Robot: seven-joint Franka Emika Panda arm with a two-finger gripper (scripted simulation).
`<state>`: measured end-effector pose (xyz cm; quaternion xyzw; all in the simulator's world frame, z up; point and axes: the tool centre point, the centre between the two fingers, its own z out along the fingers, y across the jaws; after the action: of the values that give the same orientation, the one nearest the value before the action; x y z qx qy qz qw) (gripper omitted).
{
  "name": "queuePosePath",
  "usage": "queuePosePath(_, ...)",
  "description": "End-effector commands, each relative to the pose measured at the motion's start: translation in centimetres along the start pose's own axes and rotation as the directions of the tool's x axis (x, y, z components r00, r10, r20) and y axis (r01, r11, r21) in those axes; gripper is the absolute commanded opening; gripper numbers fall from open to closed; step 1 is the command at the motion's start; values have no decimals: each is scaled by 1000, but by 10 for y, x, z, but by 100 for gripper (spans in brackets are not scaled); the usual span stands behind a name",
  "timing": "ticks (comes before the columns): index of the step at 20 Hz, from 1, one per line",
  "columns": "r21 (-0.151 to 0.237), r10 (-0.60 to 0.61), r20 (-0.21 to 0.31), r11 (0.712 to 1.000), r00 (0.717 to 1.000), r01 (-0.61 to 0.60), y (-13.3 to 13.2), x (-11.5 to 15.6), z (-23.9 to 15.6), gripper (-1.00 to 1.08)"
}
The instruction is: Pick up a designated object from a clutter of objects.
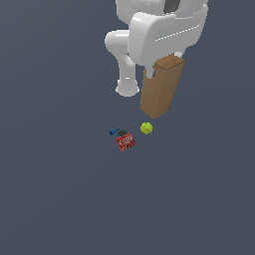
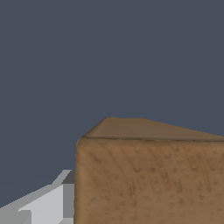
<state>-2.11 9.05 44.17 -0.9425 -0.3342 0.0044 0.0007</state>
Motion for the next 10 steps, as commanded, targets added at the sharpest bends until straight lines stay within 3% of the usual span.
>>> queuePosePath(1,-4,1,-7,1000,1000,-1,-6,11,-18,-100)
queuePosePath(10,-4,1,-8,1000,1000,-1,-18,35,-46,-100)
